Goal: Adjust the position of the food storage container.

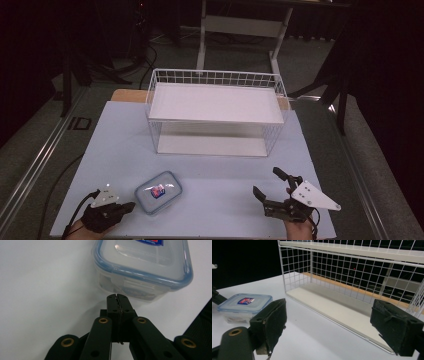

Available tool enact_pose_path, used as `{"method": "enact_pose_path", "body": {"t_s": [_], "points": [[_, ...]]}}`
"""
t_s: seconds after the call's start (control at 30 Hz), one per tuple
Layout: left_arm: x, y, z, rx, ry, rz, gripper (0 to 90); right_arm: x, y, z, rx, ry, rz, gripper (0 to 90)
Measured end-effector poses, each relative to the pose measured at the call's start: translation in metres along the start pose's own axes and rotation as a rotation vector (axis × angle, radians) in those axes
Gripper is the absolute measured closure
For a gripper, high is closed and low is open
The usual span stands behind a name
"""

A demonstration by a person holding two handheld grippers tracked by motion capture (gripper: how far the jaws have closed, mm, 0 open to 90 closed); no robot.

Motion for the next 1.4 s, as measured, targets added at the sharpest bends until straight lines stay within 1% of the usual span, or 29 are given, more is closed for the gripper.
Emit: {"method": "enact_pose_path", "body": {"t_s": [0.07, 0.13, 0.17, 0.23, 0.27, 0.3, 0.33, 0.4, 0.43, 0.63, 0.67, 0.7, 0.77, 0.8, 0.87, 0.93, 0.97, 1.1, 1.17, 1.33, 1.4], "points": [[0.003, 0.0, 0.001, -0.004, -0.007, -0.007, 90.0, 0.0, 0.0, 0.0, 0.001, 0.0, 0.0, 13.7], [0.006, 0.002, 0.003, -0.001, 0.0, 0.001, 90.0, 0.0, 0.0, 0.0, 0.003, 0.0, 0.002, 13.7], [0.007, 0.003, 0.003, 0.007, 0.009, 0.005, 90.0, 0.0, 0.0, 0.0, 0.002, -0.001, 0.002, 13.7], [0.009, 0.006, 0.005, 0.001, -0.002, 0.005, 90.0, 0.0, 0.0, 0.0, 0.004, 0.001, 0.002, 13.8], [0.01, 0.007, 0.005, 0.006, -0.002, 0.008, 90.0, 0.0, 0.0, 0.0, 0.003, 0.0, 0.002, 13.7], [0.011, 0.009, 0.006, 0.01, 0.003, 0.011, 90.0, 0.0, 0.0, 0.0, 0.003, 0.0, 0.002, 13.7], [0.012, 0.01, 0.007, 0.005, 0.002, 0.014, 90.0, 0.0, 0.0, 0.0, 0.003, 0.001, 0.002, 13.7], [0.016, 0.015, 0.009, 0.01, -0.004, 0.023, 90.0, 0.0, 0.0, 0.0, 0.003, 0.005, 0.004, 13.7], [0.018, 0.018, 0.01, 0.008, 0.0, 0.025, 90.0, 0.0, 0.001, -0.001, 0.005, 0.006, 0.006, 13.7], [0.033, 0.031, 0.014, 0.001, -0.002, 0.012, 90.0, 0.0, 0.0, 0.0, 0.011, 0.002, 0.005, 13.7], [0.033, 0.031, 0.014, 0.001, -0.002, 0.012, 90.0, 0.0, 0.0, 0.0, 0.011, 0.002, 0.005, 13.7], [0.04, 0.037, 0.014, 0.003, 0.008, 0.009, 90.0, 0.0, 0.0, 0.001, 0.01, 0.002, 0.005, 13.7], [0.045, 0.043, 0.014, -0.003, 0.01, 0.01, 90.0, -0.001, 0.0, 0.0, 0.013, 0.003, 0.011, 13.8], [0.047, 0.046, 0.013, 0.001, 0.015, 0.014, 90.0, -0.001, 0.0, 0.0, 0.015, 0.004, 0.012, 13.8], [0.052, 0.052, 0.013, -0.006, 0.01, 0.012, 90.0, -0.001, 0.001, 0.0, 0.016, 0.004, 0.015, 13.7], [0.057, 0.058, 0.013, -0.014, -0.005, -0.001, 90.0, -0.001, 0.001, 0.0, 0.019, 0.005, 0.015, 13.8], [0.059, 0.06, 0.012, -0.014, -0.001, -0.003, 90.0, -0.001, 0.001, 0.0, 0.018, 0.004, 0.017, 13.7], [0.068, 0.071, 0.012, -0.018, -0.002, 0.008, 90.0, -0.002, 0.001, 0.0, 0.02, 0.004, 0.022, 13.8], [0.073, 0.076, 0.011, -0.012, 0.003, 0.016, 90.0, -0.003, 0.002, 0.0, 0.024, 0.008, 0.025, 13.8], [0.084, 0.086, 0.007, -0.037, 0.007, 0.001, 90.0, -0.004, 0.003, 0.0, 0.033, 0.014, 0.039, 13.8], [0.089, 0.09, 0.004, -0.046, 0.016, 0.0, 90.0, -0.004, 0.003, 0.001, 0.039, 0.009, 0.046, 13.7]]}}
Point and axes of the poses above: each handheld gripper's, and its own axes: y roughly forward along the jaws, x roughly out of its top, z roughly to its left, the point moved 3 cm from there along y, roughly forward along the jaws, and after that the axes turned 8 degrees about y, right-handed, at the moved point
